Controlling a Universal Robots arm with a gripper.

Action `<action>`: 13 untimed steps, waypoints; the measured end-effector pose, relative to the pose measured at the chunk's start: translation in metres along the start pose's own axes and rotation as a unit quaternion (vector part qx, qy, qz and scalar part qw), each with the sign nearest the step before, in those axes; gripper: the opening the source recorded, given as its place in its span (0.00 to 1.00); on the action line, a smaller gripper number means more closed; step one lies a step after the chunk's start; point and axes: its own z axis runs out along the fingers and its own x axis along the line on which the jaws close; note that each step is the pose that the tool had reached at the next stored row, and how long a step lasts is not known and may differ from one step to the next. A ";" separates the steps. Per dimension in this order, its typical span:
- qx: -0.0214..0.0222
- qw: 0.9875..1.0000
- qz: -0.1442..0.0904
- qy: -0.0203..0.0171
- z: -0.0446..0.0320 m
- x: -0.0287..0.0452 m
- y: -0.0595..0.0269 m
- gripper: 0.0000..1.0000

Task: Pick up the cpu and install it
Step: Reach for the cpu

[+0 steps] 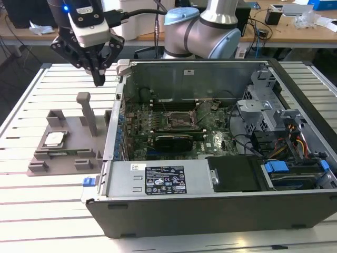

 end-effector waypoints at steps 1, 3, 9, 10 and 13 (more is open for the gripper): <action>0.000 1.000 0.000 0.000 0.0000 0.0027 -0.0002 0.11; 0.000 1.000 0.000 0.000 -0.0001 0.0056 -0.0003 0.11; 0.000 1.000 0.000 0.000 -0.0001 0.0176 -0.0011 0.11; 0.000 1.000 0.000 0.000 -0.0002 0.0204 -0.0013 0.11; 0.000 1.000 0.000 0.000 -0.0002 0.0301 -0.0019 0.11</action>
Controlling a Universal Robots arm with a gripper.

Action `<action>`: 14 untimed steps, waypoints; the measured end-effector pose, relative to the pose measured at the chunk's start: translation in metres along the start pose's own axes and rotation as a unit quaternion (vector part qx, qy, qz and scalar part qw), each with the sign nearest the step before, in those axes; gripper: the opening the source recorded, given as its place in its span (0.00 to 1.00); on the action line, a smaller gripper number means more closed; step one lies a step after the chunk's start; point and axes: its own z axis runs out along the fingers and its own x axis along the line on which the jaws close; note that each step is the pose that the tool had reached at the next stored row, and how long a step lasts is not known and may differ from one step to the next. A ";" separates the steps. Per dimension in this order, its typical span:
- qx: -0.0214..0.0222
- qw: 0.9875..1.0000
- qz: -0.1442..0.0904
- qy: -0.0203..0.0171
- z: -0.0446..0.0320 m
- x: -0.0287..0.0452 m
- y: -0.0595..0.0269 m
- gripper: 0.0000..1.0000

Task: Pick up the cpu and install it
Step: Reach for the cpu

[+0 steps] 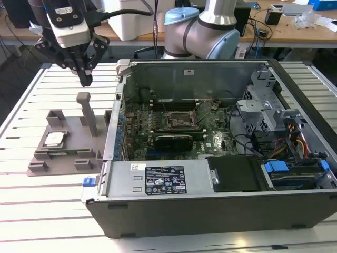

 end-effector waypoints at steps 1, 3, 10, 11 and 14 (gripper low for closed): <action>0.000 1.000 0.000 0.000 0.0000 0.0028 -0.0002 0.11; 0.000 1.000 0.000 0.000 0.0000 0.0062 -0.0003 0.11; 0.000 1.000 0.000 0.000 -0.0001 0.0203 -0.0011 0.11; 0.000 1.000 0.000 0.000 -0.0001 0.0229 -0.0012 0.11; 0.000 1.000 0.000 0.000 -0.0001 0.0316 -0.0017 0.11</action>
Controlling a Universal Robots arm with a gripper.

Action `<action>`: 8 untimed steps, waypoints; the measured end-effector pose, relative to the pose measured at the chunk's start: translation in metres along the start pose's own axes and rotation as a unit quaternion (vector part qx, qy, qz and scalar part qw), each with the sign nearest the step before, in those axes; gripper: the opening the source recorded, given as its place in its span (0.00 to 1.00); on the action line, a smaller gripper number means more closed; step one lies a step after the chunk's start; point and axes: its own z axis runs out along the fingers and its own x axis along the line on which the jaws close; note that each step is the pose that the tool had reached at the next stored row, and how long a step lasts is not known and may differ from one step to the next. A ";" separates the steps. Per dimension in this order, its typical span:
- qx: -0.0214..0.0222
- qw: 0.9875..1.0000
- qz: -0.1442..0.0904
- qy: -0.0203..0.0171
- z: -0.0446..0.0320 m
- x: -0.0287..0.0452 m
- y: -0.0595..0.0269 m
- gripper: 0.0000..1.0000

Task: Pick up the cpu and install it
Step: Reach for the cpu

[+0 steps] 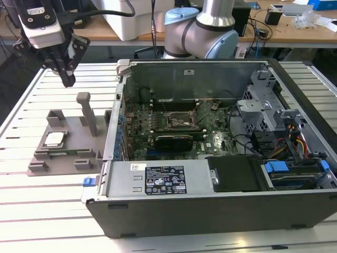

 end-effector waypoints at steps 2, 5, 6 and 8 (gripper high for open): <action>0.000 1.000 0.000 0.000 -0.0001 0.0035 -0.0002 0.11; 0.000 1.000 0.000 0.000 0.0000 0.0101 -0.0006 0.11; 0.000 1.000 0.000 0.000 -0.0001 0.0122 -0.0007 0.11; 0.000 1.000 0.000 0.000 -0.0001 0.0170 -0.0010 0.11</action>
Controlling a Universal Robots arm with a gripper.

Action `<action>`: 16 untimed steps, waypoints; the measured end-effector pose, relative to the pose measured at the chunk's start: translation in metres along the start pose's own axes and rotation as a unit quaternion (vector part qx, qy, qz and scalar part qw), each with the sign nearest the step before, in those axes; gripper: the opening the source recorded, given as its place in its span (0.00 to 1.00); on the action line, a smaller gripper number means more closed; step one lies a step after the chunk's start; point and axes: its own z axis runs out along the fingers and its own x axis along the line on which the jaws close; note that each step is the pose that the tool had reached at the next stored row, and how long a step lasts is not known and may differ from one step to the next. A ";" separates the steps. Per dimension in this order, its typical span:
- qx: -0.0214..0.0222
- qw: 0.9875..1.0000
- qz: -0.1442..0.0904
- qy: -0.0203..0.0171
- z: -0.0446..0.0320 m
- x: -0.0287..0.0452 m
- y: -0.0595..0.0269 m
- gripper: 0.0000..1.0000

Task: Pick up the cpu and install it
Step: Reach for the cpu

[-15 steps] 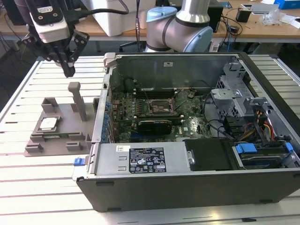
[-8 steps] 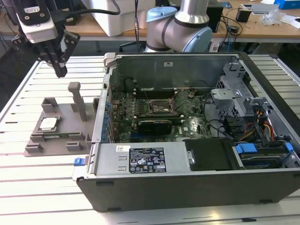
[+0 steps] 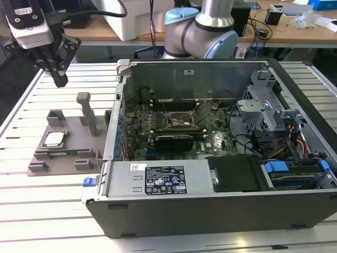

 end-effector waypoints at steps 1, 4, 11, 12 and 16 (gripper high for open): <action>0.000 1.000 0.000 0.000 0.0000 0.0018 -0.0001 0.11; 0.000 1.000 0.000 0.000 0.0000 0.0091 -0.0004 0.11; 0.000 1.000 0.000 0.000 -0.0001 0.0234 -0.0011 0.11; 0.000 1.000 0.000 0.000 0.0000 0.0250 -0.0011 0.11; 0.001 1.000 0.000 0.000 -0.0001 0.0371 -0.0018 0.11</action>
